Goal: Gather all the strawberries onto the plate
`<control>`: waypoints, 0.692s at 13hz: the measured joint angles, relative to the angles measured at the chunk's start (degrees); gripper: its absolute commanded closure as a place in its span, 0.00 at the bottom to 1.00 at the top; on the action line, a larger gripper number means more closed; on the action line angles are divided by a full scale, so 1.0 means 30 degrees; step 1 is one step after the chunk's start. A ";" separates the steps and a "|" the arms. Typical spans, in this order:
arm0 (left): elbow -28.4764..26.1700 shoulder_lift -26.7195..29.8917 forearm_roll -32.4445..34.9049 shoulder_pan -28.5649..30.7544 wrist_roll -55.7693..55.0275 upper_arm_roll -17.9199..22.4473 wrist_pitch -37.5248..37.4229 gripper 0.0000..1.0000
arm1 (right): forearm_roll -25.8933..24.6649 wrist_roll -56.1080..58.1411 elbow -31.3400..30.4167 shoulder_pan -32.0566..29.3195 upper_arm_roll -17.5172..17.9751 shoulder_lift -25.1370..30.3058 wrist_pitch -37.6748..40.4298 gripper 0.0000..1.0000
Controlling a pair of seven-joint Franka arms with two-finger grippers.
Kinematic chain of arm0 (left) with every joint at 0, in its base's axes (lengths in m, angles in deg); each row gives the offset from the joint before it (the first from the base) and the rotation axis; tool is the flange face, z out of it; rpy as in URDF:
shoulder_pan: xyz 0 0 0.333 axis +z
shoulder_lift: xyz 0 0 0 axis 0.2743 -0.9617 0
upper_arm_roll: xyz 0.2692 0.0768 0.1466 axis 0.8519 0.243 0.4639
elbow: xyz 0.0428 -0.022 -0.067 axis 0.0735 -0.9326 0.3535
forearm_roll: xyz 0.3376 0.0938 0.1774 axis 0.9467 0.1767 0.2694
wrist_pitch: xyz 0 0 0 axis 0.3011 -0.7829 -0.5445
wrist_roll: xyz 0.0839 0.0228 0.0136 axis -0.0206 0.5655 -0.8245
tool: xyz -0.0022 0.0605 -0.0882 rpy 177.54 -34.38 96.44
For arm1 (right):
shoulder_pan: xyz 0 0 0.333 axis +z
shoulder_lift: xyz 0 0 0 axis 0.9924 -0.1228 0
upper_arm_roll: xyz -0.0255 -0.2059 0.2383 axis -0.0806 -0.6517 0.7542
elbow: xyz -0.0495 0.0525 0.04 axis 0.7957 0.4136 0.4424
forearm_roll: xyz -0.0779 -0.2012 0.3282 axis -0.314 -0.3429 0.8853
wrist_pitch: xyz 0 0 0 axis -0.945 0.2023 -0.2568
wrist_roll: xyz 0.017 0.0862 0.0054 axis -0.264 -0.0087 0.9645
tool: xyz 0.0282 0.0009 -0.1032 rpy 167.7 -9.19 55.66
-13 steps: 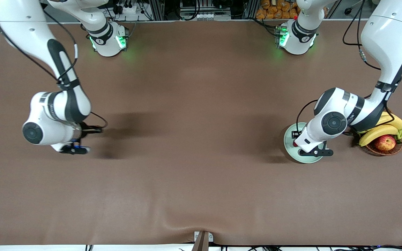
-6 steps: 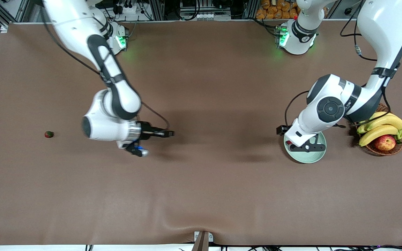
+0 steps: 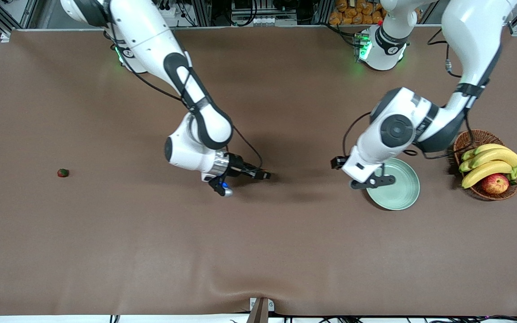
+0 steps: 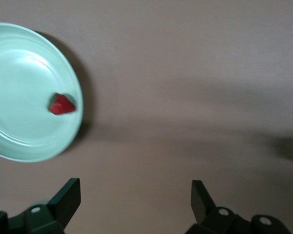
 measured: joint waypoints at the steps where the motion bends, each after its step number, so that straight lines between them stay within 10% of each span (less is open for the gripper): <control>1: 0.0041 -0.0026 -0.0001 -0.0432 -0.0714 0.0001 -0.0001 0.00 | 0.0521 -0.0070 0.0462 0.0238 0.0000 -0.0398 -0.0420 0.27; 3: 0.0101 -0.0138 -0.0001 -0.0940 -0.1518 0.0004 -0.0001 0.00 | 0.1334 -0.0165 0.0851 0.0366 -0.0008 -0.0836 -0.0654 0.07; 9: 0.0315 -0.0846 -0.0010 -0.1037 -0.2196 0.0062 0.0126 0.00 | 0.1663 -0.0307 0.0656 0.0171 -0.0248 -0.0954 -0.0841 0.00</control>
